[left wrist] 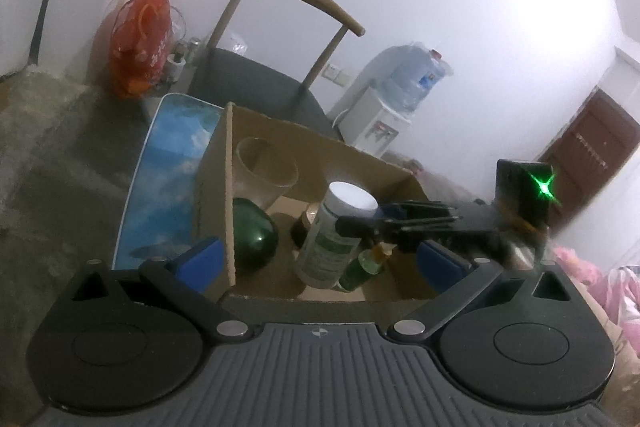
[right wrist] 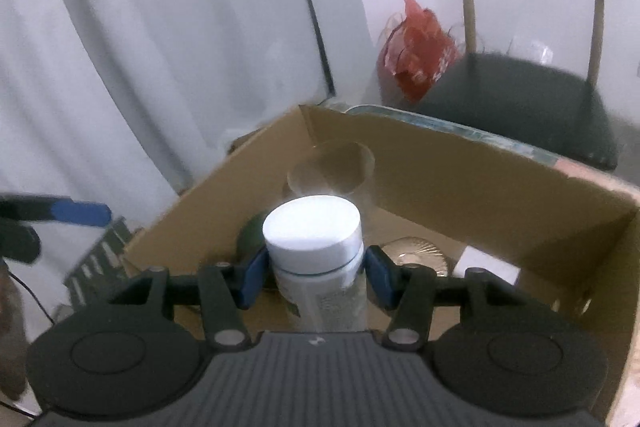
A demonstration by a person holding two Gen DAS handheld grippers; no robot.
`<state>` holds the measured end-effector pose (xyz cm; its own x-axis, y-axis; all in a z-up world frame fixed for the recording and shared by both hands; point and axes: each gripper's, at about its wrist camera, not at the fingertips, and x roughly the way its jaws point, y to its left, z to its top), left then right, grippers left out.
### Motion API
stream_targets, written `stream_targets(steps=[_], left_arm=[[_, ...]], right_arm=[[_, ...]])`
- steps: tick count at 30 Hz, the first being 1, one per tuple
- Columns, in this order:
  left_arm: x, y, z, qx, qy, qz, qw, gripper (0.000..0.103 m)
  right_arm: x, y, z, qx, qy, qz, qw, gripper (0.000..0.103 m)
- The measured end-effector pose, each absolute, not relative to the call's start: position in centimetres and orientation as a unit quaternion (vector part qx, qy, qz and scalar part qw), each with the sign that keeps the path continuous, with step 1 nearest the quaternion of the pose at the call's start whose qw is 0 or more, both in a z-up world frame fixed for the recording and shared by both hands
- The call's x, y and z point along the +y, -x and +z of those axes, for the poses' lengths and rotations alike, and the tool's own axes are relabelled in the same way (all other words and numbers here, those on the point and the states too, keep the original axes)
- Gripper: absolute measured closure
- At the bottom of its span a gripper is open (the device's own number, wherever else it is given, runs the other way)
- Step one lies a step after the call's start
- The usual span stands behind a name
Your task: Organize rigid objects
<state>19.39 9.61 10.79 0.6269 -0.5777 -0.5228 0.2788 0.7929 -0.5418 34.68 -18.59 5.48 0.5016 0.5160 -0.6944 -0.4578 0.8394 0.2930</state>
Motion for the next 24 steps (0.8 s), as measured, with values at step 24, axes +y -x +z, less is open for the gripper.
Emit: stream_targets(steps=[24], left_arm=[[8.8,-15.9,11.7,0.352,0.200,-0.225,0.886,0.000]], right_arm=[[-18.6,-32.1,7.5,0.371,-0.015,0.266,0.889,0.046]])
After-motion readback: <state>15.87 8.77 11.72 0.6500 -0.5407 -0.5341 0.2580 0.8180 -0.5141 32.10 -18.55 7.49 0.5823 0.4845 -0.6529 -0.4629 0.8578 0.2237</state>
